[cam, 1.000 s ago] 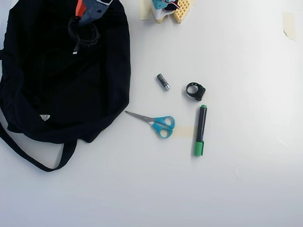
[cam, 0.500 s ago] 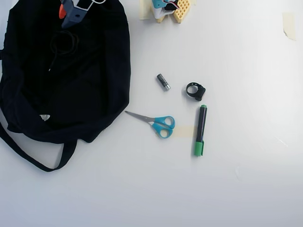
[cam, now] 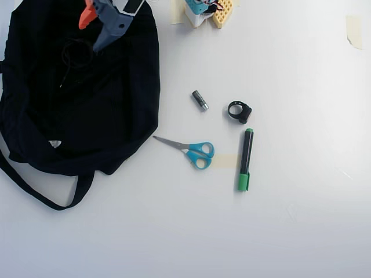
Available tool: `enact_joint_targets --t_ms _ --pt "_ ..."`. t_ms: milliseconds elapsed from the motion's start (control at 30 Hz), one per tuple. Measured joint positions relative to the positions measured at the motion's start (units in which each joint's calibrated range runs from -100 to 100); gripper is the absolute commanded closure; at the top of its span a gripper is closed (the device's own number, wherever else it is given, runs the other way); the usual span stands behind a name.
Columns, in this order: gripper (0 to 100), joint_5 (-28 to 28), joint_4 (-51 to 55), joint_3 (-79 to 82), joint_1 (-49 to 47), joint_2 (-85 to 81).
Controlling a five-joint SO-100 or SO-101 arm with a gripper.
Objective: Put the cable into the black bag
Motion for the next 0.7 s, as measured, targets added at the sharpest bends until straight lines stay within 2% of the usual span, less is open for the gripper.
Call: enact_joint_targets --t_ms 100,300,467,500,700 --pt "97 -1.47 0.26 7.47 -5.29 -12.04" --pt "98 -2.74 0.6 21.93 -19.99 -37.11" --pt "98 -2.49 0.6 26.42 -24.17 -44.75" --pt "98 -2.49 0.6 27.83 -27.33 -46.41" --pt "98 -2.49 0.6 30.5 -31.08 -48.32"
